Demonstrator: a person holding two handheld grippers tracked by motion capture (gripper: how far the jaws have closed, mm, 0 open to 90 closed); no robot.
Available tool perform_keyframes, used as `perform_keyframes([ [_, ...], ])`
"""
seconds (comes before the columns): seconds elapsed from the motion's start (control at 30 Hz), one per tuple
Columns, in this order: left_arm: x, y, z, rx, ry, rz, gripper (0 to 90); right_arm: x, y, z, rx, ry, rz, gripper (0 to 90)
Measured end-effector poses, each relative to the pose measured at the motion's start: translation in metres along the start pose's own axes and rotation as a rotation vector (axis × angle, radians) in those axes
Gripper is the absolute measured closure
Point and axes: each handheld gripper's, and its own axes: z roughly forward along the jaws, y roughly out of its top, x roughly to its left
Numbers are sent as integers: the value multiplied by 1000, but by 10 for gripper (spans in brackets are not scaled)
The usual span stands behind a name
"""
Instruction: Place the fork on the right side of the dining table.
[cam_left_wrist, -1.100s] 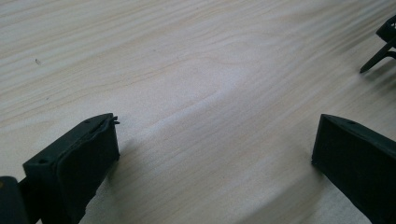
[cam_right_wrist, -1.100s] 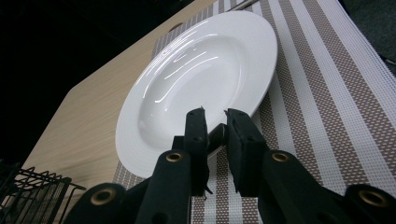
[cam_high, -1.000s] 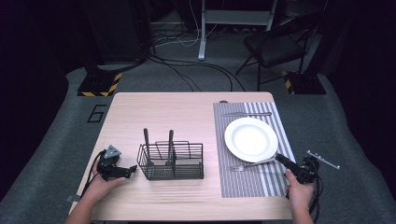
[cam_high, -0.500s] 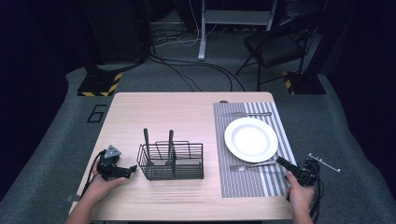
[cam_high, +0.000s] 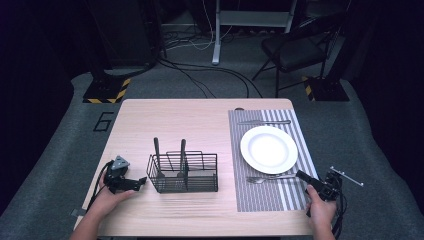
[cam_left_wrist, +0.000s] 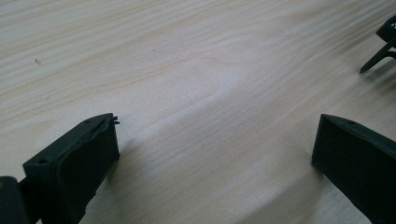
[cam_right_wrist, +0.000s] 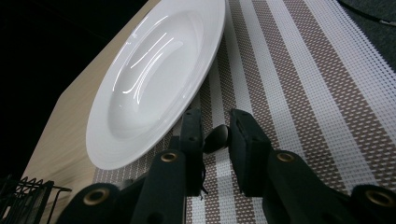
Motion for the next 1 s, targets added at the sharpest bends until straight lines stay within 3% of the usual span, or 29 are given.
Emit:
perform_keyframes([
  [0.13, 0, 0, 0, 1, 0, 1, 2, 0, 0, 1, 10, -15, 14, 745],
  [0.23, 0, 0, 0, 1, 0, 1, 2, 0, 0, 3, 13, -50, -25, 736],
  [0.5, 0, 0, 0, 0, 0, 1, 2, -1, 0, 4, 20, -67, -27, 729],
  [0.63, 0, 0, 0, 0, -1, 1, 3, -1, 1, 3, 14, -105, -76, 725],
  [0.73, 0, 0, 0, 0, -1, 1, 3, 0, 1, 2, 7, -106, -72, 725],
  [1.0, 0, 0, 0, 0, -1, 2, 2, 10, 4, -4, -30, -112, -132, 717],
])
